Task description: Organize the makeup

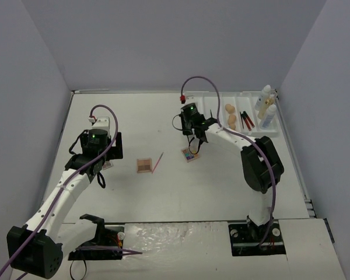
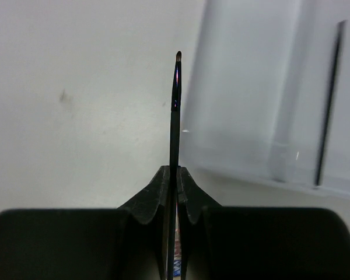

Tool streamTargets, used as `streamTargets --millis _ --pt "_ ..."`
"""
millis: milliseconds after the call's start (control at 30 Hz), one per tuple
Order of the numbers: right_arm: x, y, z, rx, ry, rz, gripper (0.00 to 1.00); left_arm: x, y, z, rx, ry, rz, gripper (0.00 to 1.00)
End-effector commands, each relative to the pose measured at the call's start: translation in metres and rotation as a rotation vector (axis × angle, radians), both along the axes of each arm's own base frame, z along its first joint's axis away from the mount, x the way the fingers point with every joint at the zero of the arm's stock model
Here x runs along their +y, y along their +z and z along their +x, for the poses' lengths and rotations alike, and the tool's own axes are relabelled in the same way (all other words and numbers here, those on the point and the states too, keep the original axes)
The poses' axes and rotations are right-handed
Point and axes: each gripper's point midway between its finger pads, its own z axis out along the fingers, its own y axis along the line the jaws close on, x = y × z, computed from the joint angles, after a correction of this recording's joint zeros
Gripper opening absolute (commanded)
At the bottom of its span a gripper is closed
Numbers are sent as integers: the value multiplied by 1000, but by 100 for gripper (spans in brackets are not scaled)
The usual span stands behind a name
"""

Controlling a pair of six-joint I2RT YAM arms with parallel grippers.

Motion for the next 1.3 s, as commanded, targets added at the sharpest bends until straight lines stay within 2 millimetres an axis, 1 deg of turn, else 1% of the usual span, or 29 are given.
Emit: streamTargets --millis 0,67,100,167,233,400,467,533,600,667,767,900,967,1067,1133,1200,1267 --pt "-69 85 55 -177 -182 69 0 -5 21 10 -71 -7 -23 97" --pt "-96 77 70 -164 -242 75 0 -6 20 11 -70 -15 -26 97" --pt "-104 73 76 -155 -259 78 0 -8 21 11 -70 -21 -28 97" --pt "-112 68 87 -148 -269 82 0 -8 20 11 -68 -24 -28 97" --pt "-123 47 98 -114 -283 71 0 -10 18 11 -61 -34 -30 97" --pt "-130 18 119 -81 -302 57 1 -13 16 11 -51 -48 -37 97" --pt "-133 21 128 -95 -320 61 3 -14 15 11 -48 -53 -39 97" --pt "-136 20 133 -99 -340 65 4 -14 15 11 -46 -56 -39 97" --pt "-139 24 138 -114 -360 69 7 -15 15 11 -46 -60 -43 97" --pt "-140 28 140 -124 -367 74 9 -16 15 11 -46 -63 -45 97" --pt "-138 35 138 -136 -371 89 16 -17 15 12 -46 -66 -48 97" --pt "-134 41 130 -139 -362 96 31 -18 15 12 -47 -72 -52 97" --pt "-128 49 121 -146 -352 105 35 -19 15 13 -48 -73 -53 97" --pt "-114 58 101 -142 -328 130 37 -19 16 12 -49 -73 -56 97" --pt "-95 61 81 -134 -308 146 37 -19 17 12 -53 -70 -60 97" --pt "-59 72 57 -143 -261 174 37 -18 18 11 -56 -68 -61 97" --pt "-23 62 29 -112 -228 196 38 -17 20 10 -61 -63 -62 97"
